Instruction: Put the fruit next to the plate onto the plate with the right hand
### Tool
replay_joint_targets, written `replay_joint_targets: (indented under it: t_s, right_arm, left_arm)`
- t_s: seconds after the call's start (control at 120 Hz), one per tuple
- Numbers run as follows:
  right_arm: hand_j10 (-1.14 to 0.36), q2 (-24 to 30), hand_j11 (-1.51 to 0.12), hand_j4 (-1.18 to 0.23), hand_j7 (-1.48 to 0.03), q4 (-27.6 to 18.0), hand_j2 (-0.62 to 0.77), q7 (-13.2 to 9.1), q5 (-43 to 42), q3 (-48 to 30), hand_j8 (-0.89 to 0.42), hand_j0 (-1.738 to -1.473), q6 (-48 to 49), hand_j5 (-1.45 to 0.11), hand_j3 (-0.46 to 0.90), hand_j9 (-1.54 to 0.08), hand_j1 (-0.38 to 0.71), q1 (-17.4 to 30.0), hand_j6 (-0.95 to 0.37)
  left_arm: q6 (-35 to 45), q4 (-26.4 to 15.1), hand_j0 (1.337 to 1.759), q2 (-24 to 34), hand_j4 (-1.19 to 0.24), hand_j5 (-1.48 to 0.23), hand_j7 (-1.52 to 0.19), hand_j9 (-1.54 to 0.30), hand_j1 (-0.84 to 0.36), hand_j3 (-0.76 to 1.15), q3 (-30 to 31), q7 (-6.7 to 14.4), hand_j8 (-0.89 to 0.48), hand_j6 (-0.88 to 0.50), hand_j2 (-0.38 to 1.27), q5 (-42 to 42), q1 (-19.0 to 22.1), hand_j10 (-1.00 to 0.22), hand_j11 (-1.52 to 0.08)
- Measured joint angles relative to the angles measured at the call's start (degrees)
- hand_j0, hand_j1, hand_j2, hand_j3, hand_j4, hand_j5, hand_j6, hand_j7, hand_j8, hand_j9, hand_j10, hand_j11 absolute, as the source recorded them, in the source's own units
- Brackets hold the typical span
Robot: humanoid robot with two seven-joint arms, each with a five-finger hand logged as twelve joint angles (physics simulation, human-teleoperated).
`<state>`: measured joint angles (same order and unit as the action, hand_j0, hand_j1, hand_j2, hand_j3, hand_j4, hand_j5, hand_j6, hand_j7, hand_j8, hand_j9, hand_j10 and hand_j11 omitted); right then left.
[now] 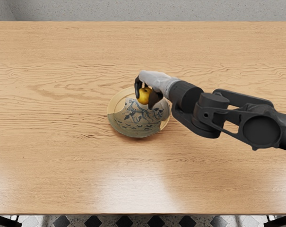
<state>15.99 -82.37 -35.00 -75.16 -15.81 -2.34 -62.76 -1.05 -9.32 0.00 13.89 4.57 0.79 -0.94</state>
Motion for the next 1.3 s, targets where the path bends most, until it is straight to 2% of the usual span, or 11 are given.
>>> replay_joint_targets:
  t_s: [0.058,0.133,0.242,0.375,0.542,0.7,1.025,1.3]
  right_arm:
    - [-0.62,-0.2,-1.13,-0.77,-1.06,0.2,0.30,0.0,-0.1,0.0,-0.29,-1.652,-0.2,-1.15,0.00,-1.13,0.32,0.1,-0.37]
    - [-0.66,-0.5,-0.97,-0.70,-0.91,0.8,0.20,0.0,-0.2,0.0,-0.33,-1.654,-0.8,-0.98,0.00,-0.97,0.28,0.3,-0.39]
    - [-0.49,-0.9,-0.71,-0.57,-0.67,1.3,0.10,0.0,-0.2,0.1,-0.30,-1.656,-1.3,-0.71,0.00,-0.70,0.14,0.5,-0.31]
    - [-0.31,-1.0,-0.44,-0.36,-0.42,1.5,0.04,0.0,-0.3,0.0,-0.21,-1.657,-1.5,-0.44,0.00,-0.44,-0.03,0.8,-0.22]
    - [-0.16,-0.7,-0.23,-0.18,-0.22,1.4,0.01,0.0,1.8,-0.3,-0.12,-1.658,-1.5,-0.23,0.00,-0.23,-0.18,1.2,-0.12]
    - [-0.10,2.4,-0.13,-0.11,-0.13,1.0,0.00,0.0,9.7,-2.3,-0.08,-1.658,-0.8,-0.13,0.00,-0.13,-0.25,1.1,-0.08]
    - [-0.05,15.2,-0.06,-0.05,-0.06,-0.2,0.00,0.2,26.0,-8.6,-0.05,-1.658,9.1,-0.06,0.00,-0.06,-0.29,1.0,-0.05]
    - [-0.04,23.3,-0.05,-0.04,-0.05,0.1,-0.01,5.5,35.1,-9.5,-0.04,-1.658,17.5,-0.05,0.00,-0.05,-0.30,1.2,-0.04]
  left_arm:
    - [0.0,0.0,1.658,0.0,0.00,0.00,0.00,0.00,0.35,0.00,0.0,0.0,0.00,0.00,0.00,0.0,0.0,0.00,0.00]
    - [0.0,0.0,1.658,0.0,0.00,0.00,0.00,0.00,0.35,0.00,0.0,0.0,0.00,0.00,0.00,0.0,0.0,0.00,0.00]
    - [0.0,0.0,1.658,0.0,0.00,0.00,0.00,0.00,0.35,0.00,0.0,0.0,0.00,0.00,0.00,0.0,0.0,0.00,0.00]
    - [0.0,0.0,1.658,0.0,0.00,0.00,0.00,0.00,0.35,0.00,0.0,0.0,0.00,0.00,0.00,0.0,0.0,0.00,0.00]
    - [0.0,0.0,1.658,0.0,0.00,0.00,0.00,0.00,0.35,0.00,0.0,0.0,0.00,0.00,0.00,0.0,0.0,0.00,0.00]
    - [0.0,0.0,1.658,0.0,0.00,0.00,0.00,0.00,0.35,0.00,0.0,0.0,0.00,0.00,0.00,0.0,0.0,0.00,0.00]
    - [0.0,0.0,1.658,0.0,0.00,0.00,0.00,0.00,0.35,0.00,0.0,0.0,0.00,0.00,0.00,0.0,0.0,0.00,0.00]
    - [0.0,0.0,1.658,0.0,0.00,0.00,0.00,0.00,0.35,0.00,0.0,0.0,0.00,0.00,0.00,0.0,0.0,0.00,0.00]
